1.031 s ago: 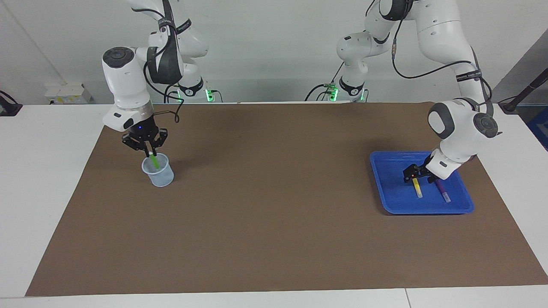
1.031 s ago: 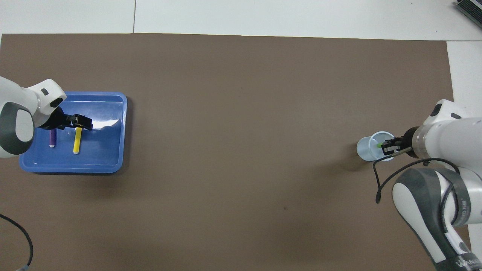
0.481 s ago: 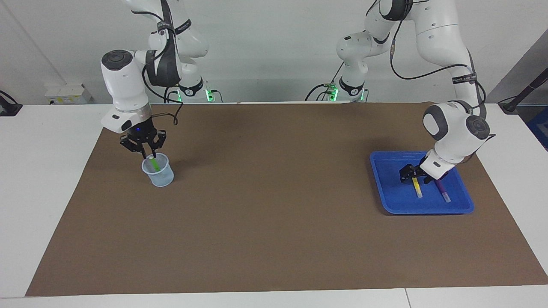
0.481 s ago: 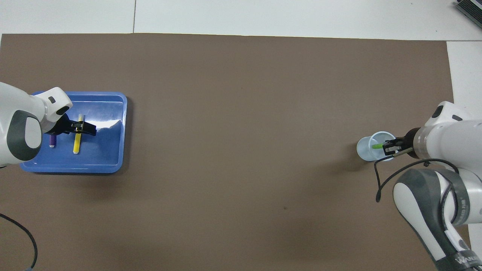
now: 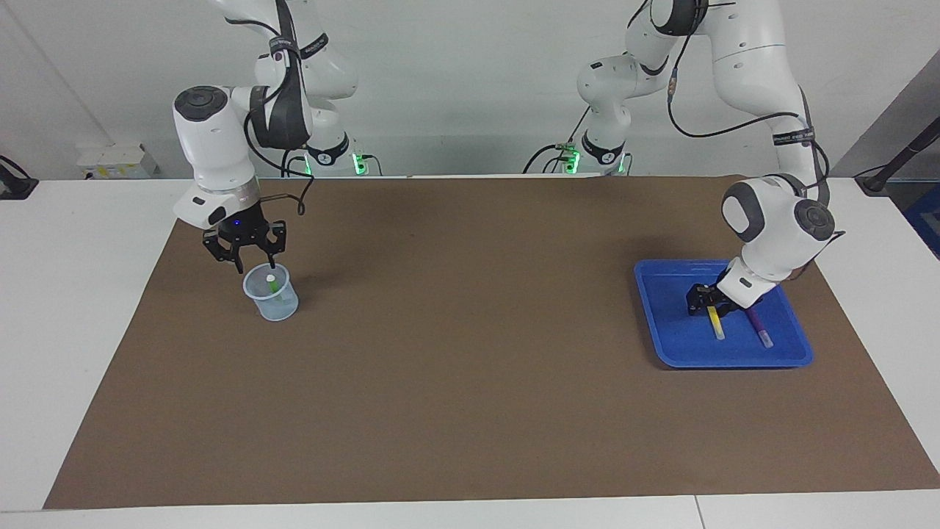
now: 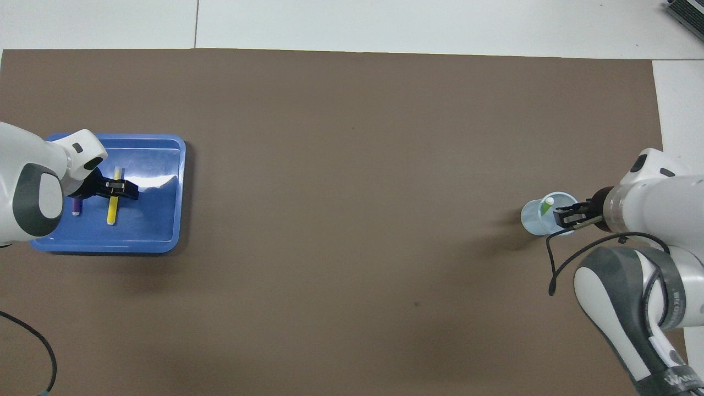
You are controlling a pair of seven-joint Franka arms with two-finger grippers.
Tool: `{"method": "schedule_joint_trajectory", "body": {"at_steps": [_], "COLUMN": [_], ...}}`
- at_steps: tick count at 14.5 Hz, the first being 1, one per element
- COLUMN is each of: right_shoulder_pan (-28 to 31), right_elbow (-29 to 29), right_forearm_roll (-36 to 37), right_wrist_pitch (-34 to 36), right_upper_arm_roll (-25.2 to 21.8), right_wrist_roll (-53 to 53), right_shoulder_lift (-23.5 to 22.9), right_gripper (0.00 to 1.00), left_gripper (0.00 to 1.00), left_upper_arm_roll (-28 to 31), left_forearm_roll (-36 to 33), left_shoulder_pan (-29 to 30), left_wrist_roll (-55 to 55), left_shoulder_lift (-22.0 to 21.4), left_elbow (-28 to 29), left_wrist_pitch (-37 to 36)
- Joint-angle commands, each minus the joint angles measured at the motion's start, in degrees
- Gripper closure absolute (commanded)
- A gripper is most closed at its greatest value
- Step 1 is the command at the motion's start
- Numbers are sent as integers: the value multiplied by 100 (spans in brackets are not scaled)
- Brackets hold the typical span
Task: Transfer and insert pens with both arms
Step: 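Insert the green pen into the cup while the left gripper reaches the yellow pen, then lift the yellow pen with the left gripper while the right gripper withdraws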
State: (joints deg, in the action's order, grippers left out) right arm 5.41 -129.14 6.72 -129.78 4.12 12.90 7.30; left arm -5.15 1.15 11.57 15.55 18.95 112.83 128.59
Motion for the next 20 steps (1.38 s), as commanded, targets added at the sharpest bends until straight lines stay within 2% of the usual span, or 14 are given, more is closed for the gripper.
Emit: {"method": "schedule_joint_trajectory", "body": {"at_steps": [1,3,4,5,6,12,15,16,18,20], "right_shoulder_pan": [92,49,40,22,13,-197,-303,-382,-531,-628], "right_elbow": [-15,108,204,335,459,741,829,881,899,917], "right_forearm_roll": [32,-4,-12,-12,-47,-758,-1311,-1548,-1752,-2032], "right_wrist_pitch": [84,347,496,707,926,1631,1903,1956,1983,1992], "right_upper_arm_roll": [89,89,98,107,107,124,133,151,159,160], "right_wrist_roll": [2,2,2,2,2,-25,-322,-498,-622,-771], "right_shoulder_lift": [87,122,140,149,158,395,430,422,421,421], "right_gripper": [23,18,16,13,9,8,8,1,0,0], "left_gripper": [60,87,97,100,100,100,100,100,100,100], "left_upper_arm_roll": [6,6,6,6,6,6,-12,-21,-64,-152], "left_forearm_roll": [-106,-97,-97,-97,-97,-89,-54,-27,113,315], "left_shoulder_pan": [21,21,21,21,21,-84,-75,-84,-93,-163], "left_wrist_roll": [1,-43,-44,-44,-52,-852,-1115,-1168,-1745,-2509], "left_shoulder_lift": [-85,-85,-85,-85,-85,-85,-181,-243,-409,-734], "left_elbow": [116,81,64,55,46,-542,-902,-1068,-1307,-1273], "left_wrist_pitch": [44,-26,-62,-88,-114,-957,-1650,-1957,-2477,-2750]}}
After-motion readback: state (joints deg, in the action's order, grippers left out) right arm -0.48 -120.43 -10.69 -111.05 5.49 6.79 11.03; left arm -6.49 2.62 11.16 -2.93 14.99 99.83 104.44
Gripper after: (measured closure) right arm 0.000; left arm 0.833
